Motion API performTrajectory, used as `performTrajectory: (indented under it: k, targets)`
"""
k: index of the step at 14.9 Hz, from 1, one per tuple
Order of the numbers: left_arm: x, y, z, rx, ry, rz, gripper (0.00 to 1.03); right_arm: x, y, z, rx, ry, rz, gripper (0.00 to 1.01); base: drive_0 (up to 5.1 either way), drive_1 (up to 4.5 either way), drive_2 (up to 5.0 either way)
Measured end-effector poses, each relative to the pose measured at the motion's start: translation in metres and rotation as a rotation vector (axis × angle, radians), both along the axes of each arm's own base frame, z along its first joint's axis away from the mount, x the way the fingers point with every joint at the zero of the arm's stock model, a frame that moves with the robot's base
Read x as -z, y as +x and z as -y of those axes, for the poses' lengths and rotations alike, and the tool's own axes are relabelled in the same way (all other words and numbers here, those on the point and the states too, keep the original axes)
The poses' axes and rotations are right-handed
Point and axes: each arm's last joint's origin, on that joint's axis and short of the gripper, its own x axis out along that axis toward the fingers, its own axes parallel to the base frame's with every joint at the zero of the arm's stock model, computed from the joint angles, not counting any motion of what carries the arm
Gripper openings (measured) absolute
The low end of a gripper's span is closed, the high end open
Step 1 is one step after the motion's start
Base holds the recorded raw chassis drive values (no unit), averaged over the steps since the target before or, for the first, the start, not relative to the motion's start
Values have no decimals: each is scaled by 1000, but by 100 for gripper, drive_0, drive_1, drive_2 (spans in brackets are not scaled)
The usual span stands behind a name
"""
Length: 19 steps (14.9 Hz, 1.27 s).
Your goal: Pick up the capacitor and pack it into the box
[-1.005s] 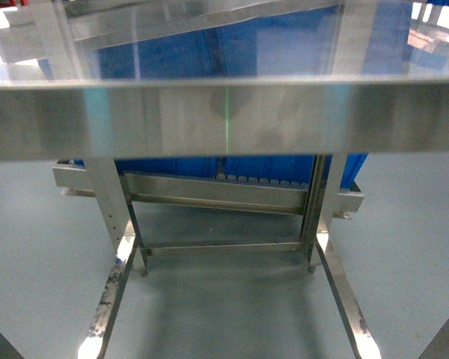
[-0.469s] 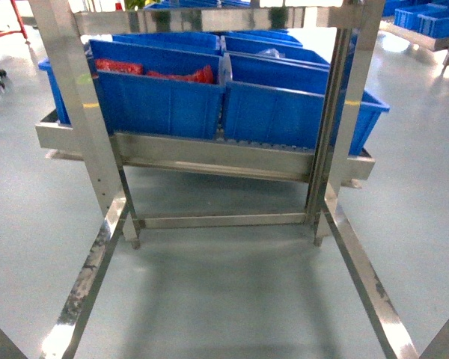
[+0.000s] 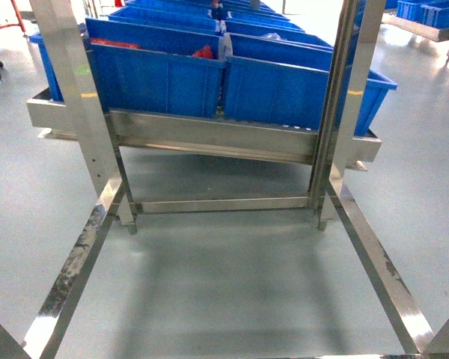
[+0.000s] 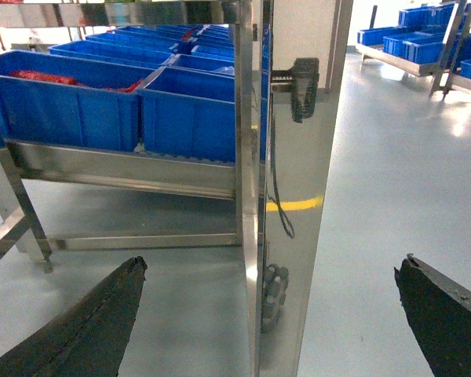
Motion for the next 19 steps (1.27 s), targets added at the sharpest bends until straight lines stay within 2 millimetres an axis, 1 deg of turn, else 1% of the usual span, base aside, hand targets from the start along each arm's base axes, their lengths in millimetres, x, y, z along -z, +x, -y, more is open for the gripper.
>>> performTrajectory:
  k: [13, 19]
  targets:
    - [0, 0, 0, 0, 0, 2, 44, 0, 0, 0, 0, 0, -1, 98, 0, 0, 0]
    - [0, 0, 0, -2, 0, 1, 44, 0, 0, 0, 0, 0, 3, 98, -485, 251, 251]
